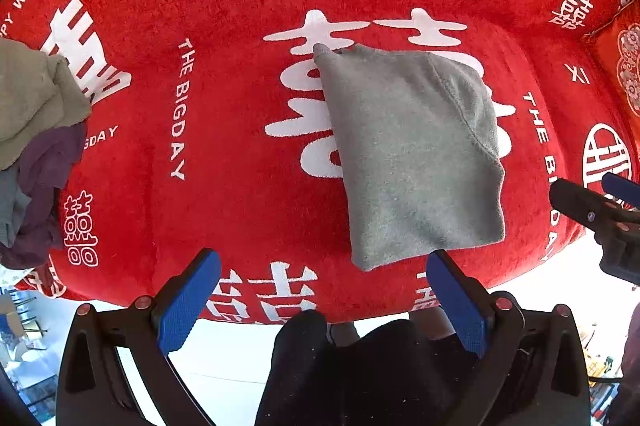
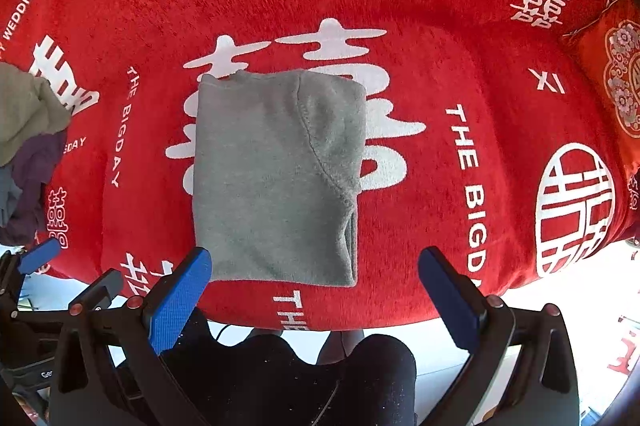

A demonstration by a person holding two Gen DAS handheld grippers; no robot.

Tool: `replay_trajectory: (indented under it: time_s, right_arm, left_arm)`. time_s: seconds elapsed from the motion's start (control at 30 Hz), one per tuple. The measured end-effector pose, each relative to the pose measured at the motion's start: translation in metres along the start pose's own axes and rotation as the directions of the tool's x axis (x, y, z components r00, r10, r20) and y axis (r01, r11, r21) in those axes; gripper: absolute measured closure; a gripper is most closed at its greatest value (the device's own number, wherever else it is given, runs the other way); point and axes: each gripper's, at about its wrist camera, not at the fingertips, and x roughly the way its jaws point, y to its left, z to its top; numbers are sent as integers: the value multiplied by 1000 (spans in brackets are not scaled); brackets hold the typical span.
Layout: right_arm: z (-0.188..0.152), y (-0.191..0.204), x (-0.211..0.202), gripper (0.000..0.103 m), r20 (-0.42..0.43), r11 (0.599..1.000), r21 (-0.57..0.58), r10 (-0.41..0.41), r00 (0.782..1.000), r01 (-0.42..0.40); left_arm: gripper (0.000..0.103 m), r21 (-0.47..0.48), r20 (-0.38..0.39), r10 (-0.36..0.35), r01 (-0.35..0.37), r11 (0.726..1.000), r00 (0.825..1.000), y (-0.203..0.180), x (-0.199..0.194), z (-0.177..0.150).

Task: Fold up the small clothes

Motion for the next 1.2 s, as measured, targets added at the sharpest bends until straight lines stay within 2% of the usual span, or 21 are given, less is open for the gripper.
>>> replay_trajectory:
  time_s: [1.2]
  right_arm:
    - [0, 8, 3, 0, -17, 1000, 3, -17, 1000, 17]
  left_arm:
    - [0, -63, -17, 10, -11, 998, 1000, 7, 6, 0]
